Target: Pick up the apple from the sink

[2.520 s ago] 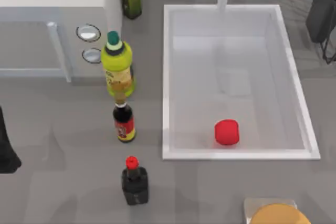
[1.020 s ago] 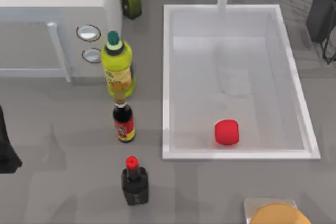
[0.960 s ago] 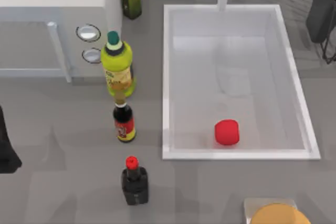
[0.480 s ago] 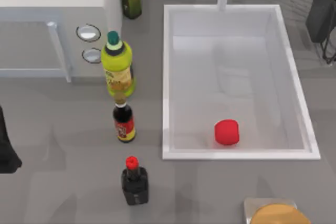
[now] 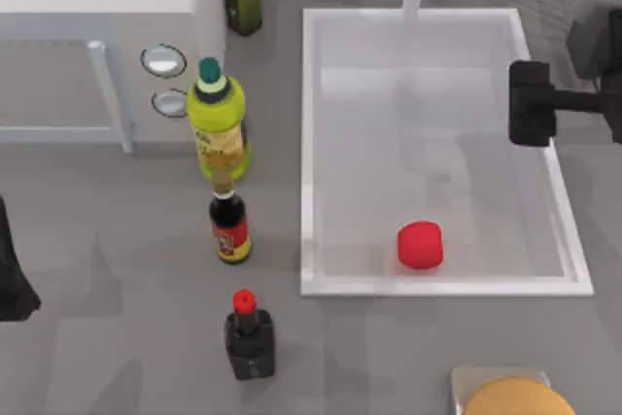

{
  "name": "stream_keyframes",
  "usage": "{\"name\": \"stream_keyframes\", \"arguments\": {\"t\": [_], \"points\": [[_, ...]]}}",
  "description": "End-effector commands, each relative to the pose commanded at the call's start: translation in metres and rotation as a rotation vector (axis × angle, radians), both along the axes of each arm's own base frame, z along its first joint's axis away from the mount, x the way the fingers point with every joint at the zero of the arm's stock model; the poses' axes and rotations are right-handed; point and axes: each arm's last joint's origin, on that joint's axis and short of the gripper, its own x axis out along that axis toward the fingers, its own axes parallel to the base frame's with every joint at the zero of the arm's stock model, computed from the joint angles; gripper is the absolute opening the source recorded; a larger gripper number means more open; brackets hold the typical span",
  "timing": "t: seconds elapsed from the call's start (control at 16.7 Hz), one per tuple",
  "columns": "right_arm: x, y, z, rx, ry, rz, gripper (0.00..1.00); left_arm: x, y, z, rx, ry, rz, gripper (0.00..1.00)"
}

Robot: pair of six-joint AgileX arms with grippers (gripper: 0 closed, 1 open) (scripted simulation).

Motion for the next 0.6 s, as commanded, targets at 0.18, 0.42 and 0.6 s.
{"name": "stream_keyframes", "arguments": {"t": [0.18, 0.42, 0.6], "points": [[0.045, 0.042, -0.03, -0.054, 0.214, 0.005, 1.0, 0.0, 0.0, 0.0, 0.0, 0.0, 0.0, 1.0], [0.08, 0.087, -0.077, -0.134, 0.418, 0.001, 1.0, 0.0, 0.0, 0.0, 0.0, 0.0, 0.0, 1.0], [0.089, 0.105, -0.1, -0.172, 0.494, -0.002, 1.0, 0.0, 0.0, 0.0, 0.0, 0.0, 0.0, 1.0]]}}
